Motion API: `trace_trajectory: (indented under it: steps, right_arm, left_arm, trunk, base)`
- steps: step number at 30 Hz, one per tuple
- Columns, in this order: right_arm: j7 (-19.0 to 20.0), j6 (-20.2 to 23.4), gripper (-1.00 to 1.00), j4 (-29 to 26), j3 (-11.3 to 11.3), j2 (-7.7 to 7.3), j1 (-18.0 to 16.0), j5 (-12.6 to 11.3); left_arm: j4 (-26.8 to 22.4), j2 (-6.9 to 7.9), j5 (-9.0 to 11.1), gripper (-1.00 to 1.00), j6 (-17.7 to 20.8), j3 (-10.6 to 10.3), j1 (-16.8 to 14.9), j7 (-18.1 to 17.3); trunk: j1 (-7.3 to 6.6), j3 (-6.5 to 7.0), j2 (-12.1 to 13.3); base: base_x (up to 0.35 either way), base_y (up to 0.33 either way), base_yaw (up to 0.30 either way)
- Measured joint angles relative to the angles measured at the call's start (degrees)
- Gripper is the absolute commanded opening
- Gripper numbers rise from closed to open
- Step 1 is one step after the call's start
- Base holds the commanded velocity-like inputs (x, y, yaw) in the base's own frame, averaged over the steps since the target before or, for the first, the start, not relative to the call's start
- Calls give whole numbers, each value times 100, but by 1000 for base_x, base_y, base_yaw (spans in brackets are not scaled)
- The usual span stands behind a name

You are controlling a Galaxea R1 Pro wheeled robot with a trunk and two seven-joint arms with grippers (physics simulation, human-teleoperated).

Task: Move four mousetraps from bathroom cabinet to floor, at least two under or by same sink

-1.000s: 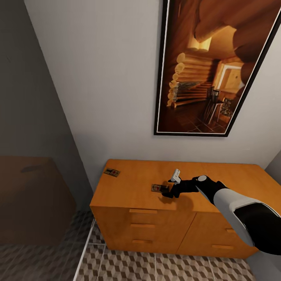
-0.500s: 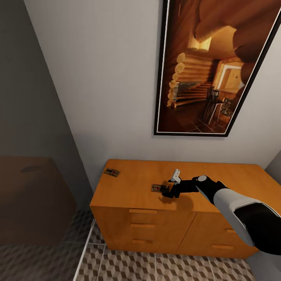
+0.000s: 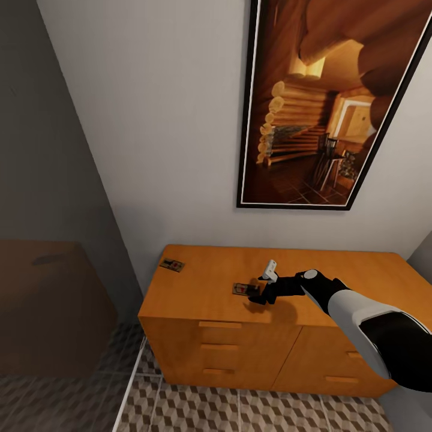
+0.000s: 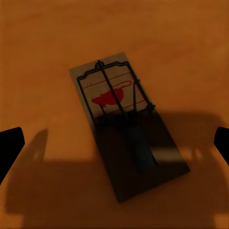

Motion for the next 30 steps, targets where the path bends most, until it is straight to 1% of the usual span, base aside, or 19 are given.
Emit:
trace_trajectory:
  steps: [5,12,30]
  right_arm:
    - [0,-30,100,0,0,10,0,3]
    - [1,-306,100,0,1,14,0,-2]
    - [0,-448,100,0,3,15,9,-1]
  left_arm:
    - [0,0,0,100,0,0,0,0]
    - [0,0,0,100,0,0,0,0]
    - [0,0,0,100,9,0,0,0]
  trunk:
    - [0,0,0]
    - [0,0,0]
    - [0,0,0]
  base:
    - [0,0,0]
    - [0,0,0]
    - [0,0,0]
